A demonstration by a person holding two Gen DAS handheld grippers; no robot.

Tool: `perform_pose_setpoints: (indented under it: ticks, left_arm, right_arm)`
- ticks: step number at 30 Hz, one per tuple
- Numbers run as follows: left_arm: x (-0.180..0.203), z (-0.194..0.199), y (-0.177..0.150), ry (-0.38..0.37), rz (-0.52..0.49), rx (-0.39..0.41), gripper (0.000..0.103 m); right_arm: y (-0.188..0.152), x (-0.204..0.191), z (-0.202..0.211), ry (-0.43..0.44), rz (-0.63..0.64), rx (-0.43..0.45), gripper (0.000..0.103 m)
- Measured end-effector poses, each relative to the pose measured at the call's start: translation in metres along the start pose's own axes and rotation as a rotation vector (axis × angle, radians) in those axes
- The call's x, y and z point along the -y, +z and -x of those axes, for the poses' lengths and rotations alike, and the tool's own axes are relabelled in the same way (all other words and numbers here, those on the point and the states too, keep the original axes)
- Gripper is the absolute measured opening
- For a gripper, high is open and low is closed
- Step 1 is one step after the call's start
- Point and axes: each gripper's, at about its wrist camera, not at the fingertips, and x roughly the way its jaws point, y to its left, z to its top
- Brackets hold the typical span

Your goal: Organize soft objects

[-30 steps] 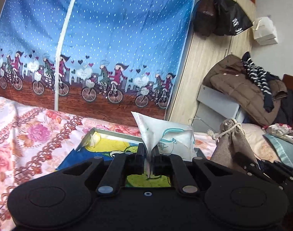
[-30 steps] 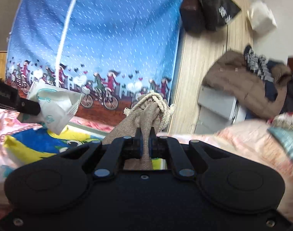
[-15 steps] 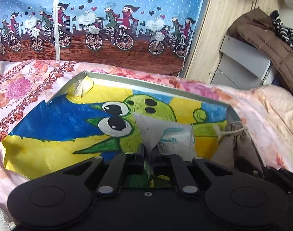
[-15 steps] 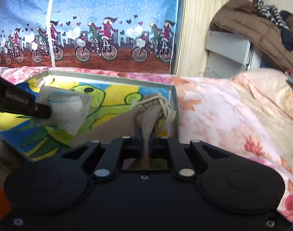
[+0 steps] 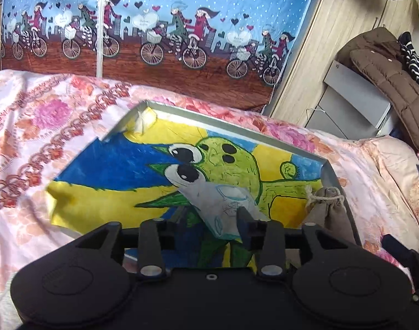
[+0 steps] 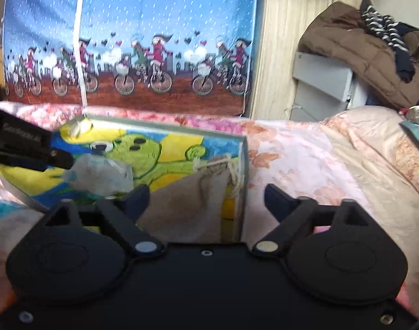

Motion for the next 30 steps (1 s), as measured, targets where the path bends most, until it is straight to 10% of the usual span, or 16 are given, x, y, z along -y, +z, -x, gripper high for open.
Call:
perform_pose_setpoints:
  ticks: [18,30]
  left_arm:
    - [-0.042,0.198,-0.041,0.094,-0.024,0.420,0.084]
    - [-0.049,0.286,-0.107,0.067,-0.146,0.517,0.102]
  right_arm:
    - [-0.014,-0.028,0.160,-0.085,-0.061,0.304,0.103]
    - [-0.062,-0.057,0.254,-0.062,-0.104,0.394,0.103]
